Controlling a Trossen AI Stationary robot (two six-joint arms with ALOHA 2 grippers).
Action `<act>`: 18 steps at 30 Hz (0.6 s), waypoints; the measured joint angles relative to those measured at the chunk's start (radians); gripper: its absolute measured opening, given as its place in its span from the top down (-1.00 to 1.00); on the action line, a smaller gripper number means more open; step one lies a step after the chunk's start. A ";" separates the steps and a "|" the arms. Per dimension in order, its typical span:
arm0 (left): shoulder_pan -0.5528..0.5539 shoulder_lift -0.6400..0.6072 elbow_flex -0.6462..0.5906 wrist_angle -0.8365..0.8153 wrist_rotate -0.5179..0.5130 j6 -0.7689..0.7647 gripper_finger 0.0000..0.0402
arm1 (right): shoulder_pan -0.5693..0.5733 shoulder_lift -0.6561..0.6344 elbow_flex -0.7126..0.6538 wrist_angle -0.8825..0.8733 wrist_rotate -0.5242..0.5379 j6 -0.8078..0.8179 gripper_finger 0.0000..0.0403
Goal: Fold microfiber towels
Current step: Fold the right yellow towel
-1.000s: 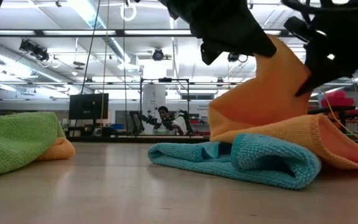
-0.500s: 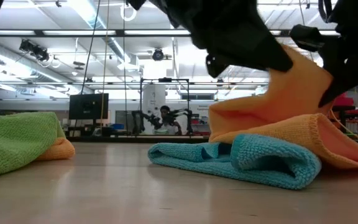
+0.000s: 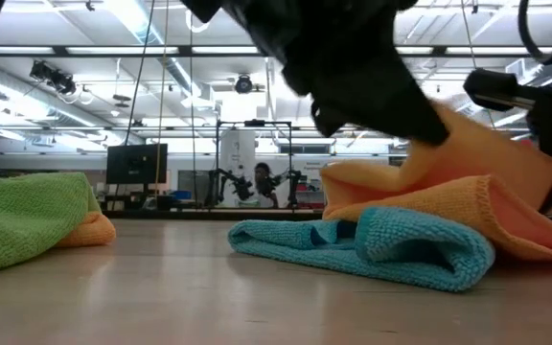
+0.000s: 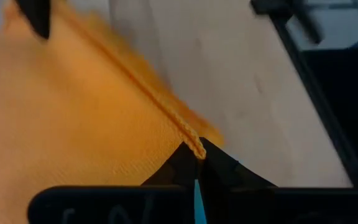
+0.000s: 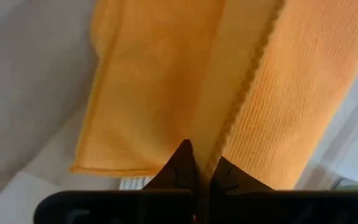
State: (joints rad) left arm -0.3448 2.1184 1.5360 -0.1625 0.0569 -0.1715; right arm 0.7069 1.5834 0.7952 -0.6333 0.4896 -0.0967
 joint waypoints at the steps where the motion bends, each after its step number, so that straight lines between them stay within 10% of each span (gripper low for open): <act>1: 0.001 0.007 0.000 0.007 0.005 0.002 0.89 | 0.005 0.001 0.000 0.000 -0.001 0.013 0.96; 12: -0.001 0.044 0.002 0.037 0.025 0.020 0.90 | 0.025 0.021 -0.002 -0.010 -0.009 0.055 0.95; 18: -0.009 0.044 0.002 0.043 0.022 0.019 0.74 | 0.021 0.036 -0.002 -0.004 -0.067 0.065 0.64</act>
State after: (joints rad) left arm -0.3537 2.1620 1.5379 -0.1194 0.0790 -0.1522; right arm 0.7275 1.6193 0.7937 -0.6376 0.4223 -0.0317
